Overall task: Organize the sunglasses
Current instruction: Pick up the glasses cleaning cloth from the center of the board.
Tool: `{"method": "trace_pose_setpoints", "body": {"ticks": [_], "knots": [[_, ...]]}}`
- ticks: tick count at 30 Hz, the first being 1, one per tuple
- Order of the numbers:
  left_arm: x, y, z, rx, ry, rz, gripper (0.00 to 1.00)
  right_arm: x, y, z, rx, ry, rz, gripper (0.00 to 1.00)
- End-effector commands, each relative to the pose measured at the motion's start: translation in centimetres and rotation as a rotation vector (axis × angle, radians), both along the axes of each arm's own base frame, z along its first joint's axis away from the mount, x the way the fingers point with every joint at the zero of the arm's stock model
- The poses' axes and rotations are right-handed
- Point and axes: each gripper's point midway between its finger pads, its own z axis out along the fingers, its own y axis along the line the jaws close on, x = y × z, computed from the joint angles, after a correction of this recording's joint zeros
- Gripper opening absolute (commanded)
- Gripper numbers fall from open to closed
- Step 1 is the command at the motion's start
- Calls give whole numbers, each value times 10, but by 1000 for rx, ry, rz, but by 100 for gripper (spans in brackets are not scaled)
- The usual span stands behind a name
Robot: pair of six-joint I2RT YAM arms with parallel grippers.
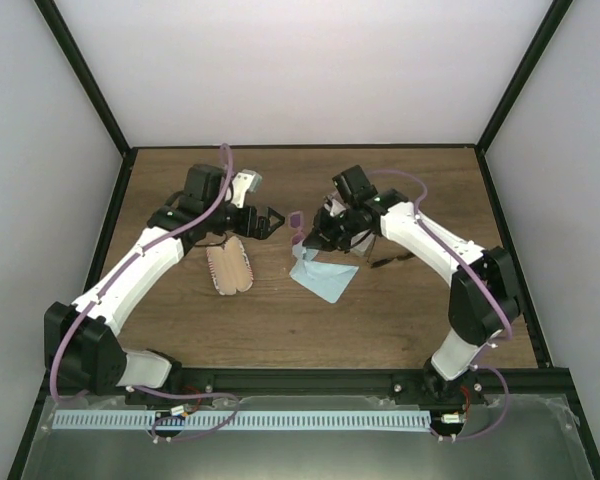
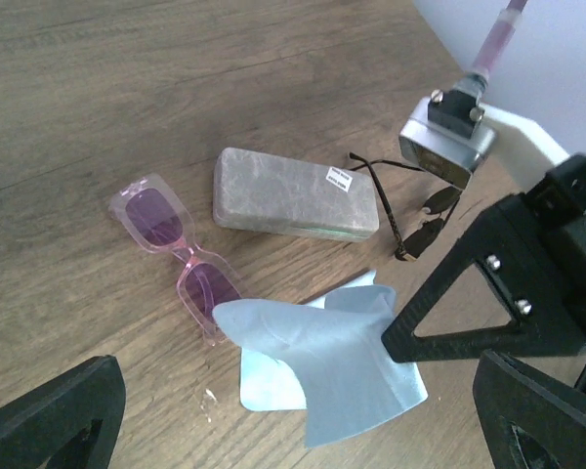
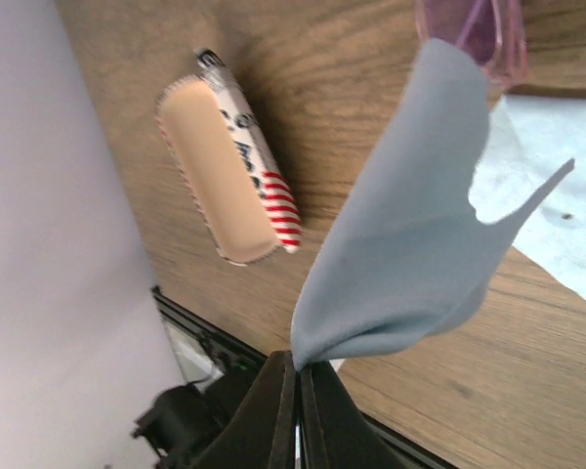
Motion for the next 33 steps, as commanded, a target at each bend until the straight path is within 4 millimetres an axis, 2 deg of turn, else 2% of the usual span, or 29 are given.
{"method": "trace_pose_setpoints", "body": {"ticks": [1, 5, 12, 18, 26, 33], "knots": [[5, -4, 14, -9, -99, -23, 100, 23, 11, 58, 180, -68, -77, 1], [4, -12, 22, -22, -152, -63, 100, 34, 9, 85, 271, -78, -137, 1], [2, -18, 27, 0, -242, -90, 100, 48, -3, 117, 345, -97, -242, 1], [-1, -24, 26, 7, -258, -106, 100, 54, -7, 128, 389, -100, -251, 1], [-1, -32, 39, -16, -257, -123, 99, 57, -13, 136, 405, -110, -276, 1], [-8, -43, 28, -11, -267, -158, 94, 62, -13, 144, 440, -120, -273, 1]]}}
